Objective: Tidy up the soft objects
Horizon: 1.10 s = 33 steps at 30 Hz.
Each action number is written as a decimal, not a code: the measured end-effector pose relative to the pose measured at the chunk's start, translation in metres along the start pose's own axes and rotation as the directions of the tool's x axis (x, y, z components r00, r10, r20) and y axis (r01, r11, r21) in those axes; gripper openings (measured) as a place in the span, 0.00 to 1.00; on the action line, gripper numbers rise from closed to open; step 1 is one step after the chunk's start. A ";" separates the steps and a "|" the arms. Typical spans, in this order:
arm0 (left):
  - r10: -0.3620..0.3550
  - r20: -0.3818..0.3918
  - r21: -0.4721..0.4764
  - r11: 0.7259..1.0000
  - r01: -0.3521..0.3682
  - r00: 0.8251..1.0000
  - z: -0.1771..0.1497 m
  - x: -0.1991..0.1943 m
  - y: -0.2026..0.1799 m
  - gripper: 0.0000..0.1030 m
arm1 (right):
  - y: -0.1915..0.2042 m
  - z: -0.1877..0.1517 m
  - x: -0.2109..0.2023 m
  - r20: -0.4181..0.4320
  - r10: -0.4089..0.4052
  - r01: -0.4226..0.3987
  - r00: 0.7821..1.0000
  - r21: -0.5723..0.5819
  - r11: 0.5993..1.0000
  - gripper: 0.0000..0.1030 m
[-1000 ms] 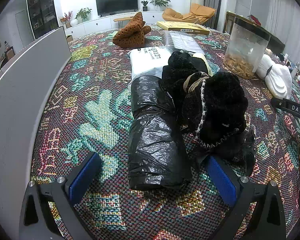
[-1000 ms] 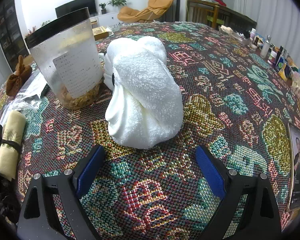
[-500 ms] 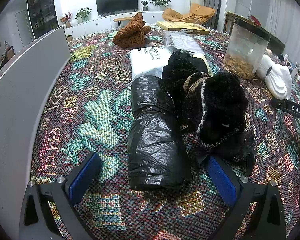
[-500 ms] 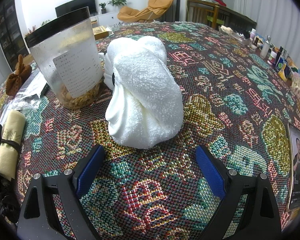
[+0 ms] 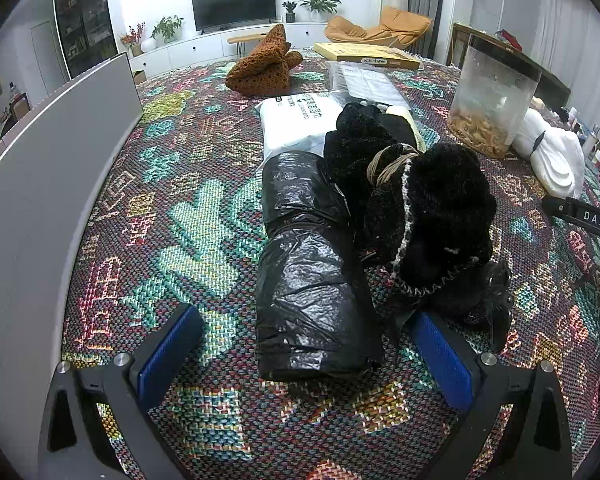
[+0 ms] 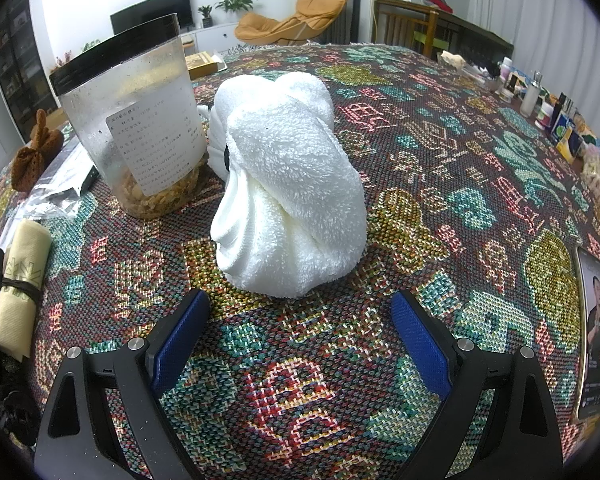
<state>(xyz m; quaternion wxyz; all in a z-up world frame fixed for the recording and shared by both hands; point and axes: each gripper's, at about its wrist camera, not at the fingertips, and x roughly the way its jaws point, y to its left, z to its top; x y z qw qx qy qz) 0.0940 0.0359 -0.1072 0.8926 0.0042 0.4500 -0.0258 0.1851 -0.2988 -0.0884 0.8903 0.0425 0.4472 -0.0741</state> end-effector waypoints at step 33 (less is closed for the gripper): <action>0.001 0.000 0.000 1.000 -0.001 1.000 0.000 0.000 0.000 1.00 | 0.000 0.000 0.000 0.000 0.000 0.000 1.000 0.000 1.000 0.92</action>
